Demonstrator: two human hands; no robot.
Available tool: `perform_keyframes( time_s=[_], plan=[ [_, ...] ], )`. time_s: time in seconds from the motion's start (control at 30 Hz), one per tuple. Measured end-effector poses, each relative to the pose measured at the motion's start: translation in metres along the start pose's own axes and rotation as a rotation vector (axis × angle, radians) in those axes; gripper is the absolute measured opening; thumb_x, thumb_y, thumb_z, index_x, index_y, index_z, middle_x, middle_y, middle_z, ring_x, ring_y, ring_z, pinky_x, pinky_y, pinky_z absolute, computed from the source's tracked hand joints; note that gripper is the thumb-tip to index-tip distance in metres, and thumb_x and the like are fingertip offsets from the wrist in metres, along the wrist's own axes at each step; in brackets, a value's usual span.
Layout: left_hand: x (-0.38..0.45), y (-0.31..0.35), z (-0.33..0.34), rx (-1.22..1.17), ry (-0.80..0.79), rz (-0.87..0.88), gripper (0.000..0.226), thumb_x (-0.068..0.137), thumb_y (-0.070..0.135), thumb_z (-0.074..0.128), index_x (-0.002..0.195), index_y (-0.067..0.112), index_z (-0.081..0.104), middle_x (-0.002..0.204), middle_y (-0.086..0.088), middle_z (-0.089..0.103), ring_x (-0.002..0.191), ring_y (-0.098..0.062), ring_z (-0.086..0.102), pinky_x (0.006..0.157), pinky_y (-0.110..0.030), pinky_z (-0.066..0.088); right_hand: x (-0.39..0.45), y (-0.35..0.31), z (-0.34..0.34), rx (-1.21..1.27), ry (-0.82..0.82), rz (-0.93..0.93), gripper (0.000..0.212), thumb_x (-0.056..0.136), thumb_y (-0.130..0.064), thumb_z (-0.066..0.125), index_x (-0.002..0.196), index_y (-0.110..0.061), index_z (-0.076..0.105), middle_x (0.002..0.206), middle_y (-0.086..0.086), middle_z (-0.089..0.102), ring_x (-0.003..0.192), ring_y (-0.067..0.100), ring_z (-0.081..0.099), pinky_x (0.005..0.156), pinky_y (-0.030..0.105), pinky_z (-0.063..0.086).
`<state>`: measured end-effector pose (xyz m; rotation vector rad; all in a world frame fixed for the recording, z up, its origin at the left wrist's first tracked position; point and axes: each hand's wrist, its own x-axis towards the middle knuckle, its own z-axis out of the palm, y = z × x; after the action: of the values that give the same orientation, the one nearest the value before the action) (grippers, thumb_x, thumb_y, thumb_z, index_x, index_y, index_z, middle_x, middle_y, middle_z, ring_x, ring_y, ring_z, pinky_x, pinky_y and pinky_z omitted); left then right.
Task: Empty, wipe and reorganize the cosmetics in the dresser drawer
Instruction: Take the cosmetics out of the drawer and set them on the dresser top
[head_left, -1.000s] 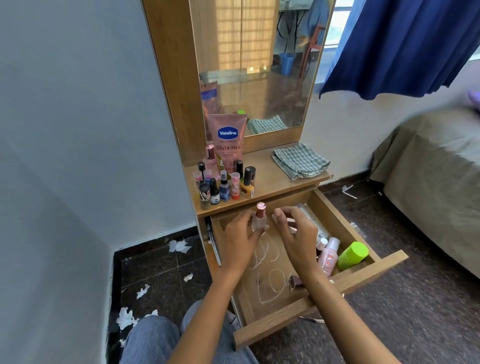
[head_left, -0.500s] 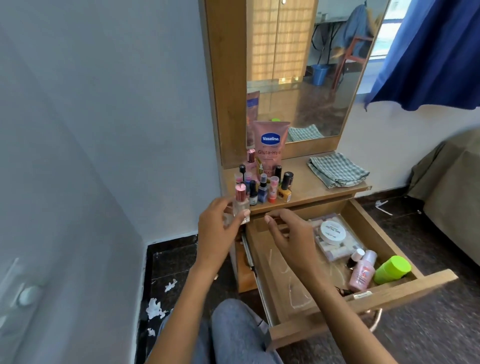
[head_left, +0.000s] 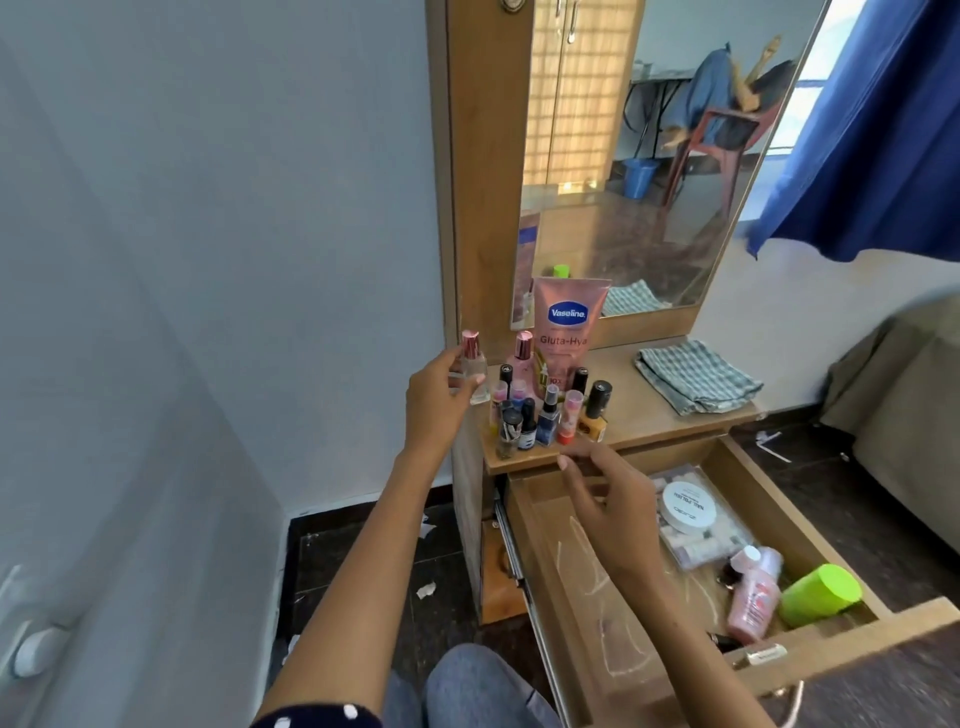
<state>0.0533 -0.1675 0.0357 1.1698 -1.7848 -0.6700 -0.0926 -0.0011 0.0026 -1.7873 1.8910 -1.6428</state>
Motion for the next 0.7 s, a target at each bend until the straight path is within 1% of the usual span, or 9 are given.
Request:
perform_keyframes(
  time_s=[0.07, 0.13, 0.2, 0.3, 0.4, 0.47, 0.57, 0.63, 0.7],
  plan=[
    [0.005, -0.003, 0.008, 0.02, -0.033, 0.006, 0.044, 0.088, 0.017, 0.066, 0.131, 0.012, 0.055, 0.116, -0.008, 0.066, 0.091, -0.011, 0.061, 0.08, -0.019, 0.049, 0.001, 0.003, -0.004, -0.015, 0.0, 0.009, 0.012, 0.091, -0.014, 0.065, 0.1, -0.02, 0.069, 0.09, -0.015, 0.069, 0.079, -0.002, 0.064, 0.063, 0.006, 0.043],
    [0.006, -0.005, 0.014, 0.031, -0.054, 0.01, 0.045, 0.089, 0.015, 0.064, 0.133, 0.012, 0.053, 0.119, -0.009, 0.065, 0.1, -0.02, 0.063, 0.087, -0.029, 0.052, 0.002, 0.007, -0.007, -0.022, -0.003, 0.02, 0.011, 0.09, -0.014, 0.066, 0.099, -0.021, 0.069, 0.088, -0.015, 0.069, 0.077, 0.0, 0.064, 0.063, 0.007, 0.044],
    [0.007, -0.007, 0.018, 0.026, -0.056, 0.013, 0.045, 0.09, 0.013, 0.063, 0.134, 0.013, 0.052, 0.12, -0.009, 0.065, 0.103, -0.023, 0.064, 0.089, -0.034, 0.053, 0.003, 0.011, -0.008, -0.025, 0.0, 0.029, 0.01, 0.09, -0.014, 0.066, 0.098, -0.02, 0.069, 0.086, -0.015, 0.069, 0.076, 0.001, 0.064, 0.062, 0.007, 0.044],
    [0.007, -0.009, 0.024, 0.012, -0.053, 0.013, 0.044, 0.09, 0.01, 0.062, 0.133, 0.015, 0.053, 0.122, -0.008, 0.064, 0.105, -0.021, 0.063, 0.088, -0.028, 0.051, 0.002, 0.016, -0.009, -0.021, 0.012, 0.036, 0.007, 0.09, -0.014, 0.066, 0.094, -0.019, 0.07, 0.081, -0.013, 0.068, 0.072, 0.002, 0.063, 0.061, 0.007, 0.042],
    [0.002, -0.013, 0.025, -0.041, -0.075, 0.011, 0.047, 0.09, 0.006, 0.061, 0.135, 0.016, 0.051, 0.124, -0.007, 0.063, 0.11, -0.018, 0.061, 0.088, -0.02, 0.046, 0.0, 0.021, -0.009, -0.021, 0.004, 0.045, 0.006, 0.09, -0.015, 0.066, 0.093, -0.019, 0.069, 0.082, -0.012, 0.068, 0.072, 0.004, 0.064, 0.061, 0.011, 0.046],
    [-0.004, -0.015, 0.022, -0.063, -0.07, 0.001, 0.047, 0.091, 0.005, 0.059, 0.136, 0.015, 0.05, 0.127, -0.007, 0.062, 0.114, -0.017, 0.058, 0.091, -0.019, 0.045, -0.001, 0.024, -0.009, -0.029, -0.006, 0.05, 0.006, 0.091, -0.016, 0.065, 0.094, -0.02, 0.069, 0.083, -0.013, 0.069, 0.074, 0.004, 0.065, 0.062, 0.013, 0.047],
    [-0.022, -0.014, 0.014, -0.017, 0.053, 0.031, 0.035, 0.094, 0.006, 0.054, 0.128, 0.013, 0.056, 0.121, -0.005, 0.064, 0.11, -0.015, 0.059, 0.093, -0.025, 0.048, -0.004, 0.027, -0.012, -0.032, -0.013, 0.047, 0.006, 0.091, -0.016, 0.065, 0.095, -0.019, 0.069, 0.085, -0.013, 0.069, 0.075, 0.005, 0.065, 0.061, 0.014, 0.048],
    [-0.046, -0.009, 0.01, 0.0, 0.218, 0.078, 0.018, 0.097, 0.007, 0.049, 0.113, 0.012, 0.058, 0.105, -0.002, 0.063, 0.097, -0.013, 0.06, 0.083, -0.025, 0.051, -0.007, 0.029, -0.016, -0.036, -0.008, 0.054, 0.006, 0.09, -0.016, 0.066, 0.094, -0.019, 0.069, 0.084, -0.014, 0.068, 0.076, 0.003, 0.065, 0.062, 0.013, 0.048],
    [-0.079, -0.001, 0.012, 0.01, 0.359, 0.104, 0.009, 0.099, 0.008, 0.045, 0.101, 0.01, 0.054, 0.093, 0.001, 0.055, 0.085, -0.01, 0.054, 0.073, -0.024, 0.048, -0.012, 0.032, -0.023, -0.061, -0.009, 0.062, 0.006, 0.088, -0.014, 0.068, 0.092, -0.018, 0.068, 0.083, -0.014, 0.067, 0.076, -0.001, 0.063, 0.063, 0.007, 0.044]
  ],
)
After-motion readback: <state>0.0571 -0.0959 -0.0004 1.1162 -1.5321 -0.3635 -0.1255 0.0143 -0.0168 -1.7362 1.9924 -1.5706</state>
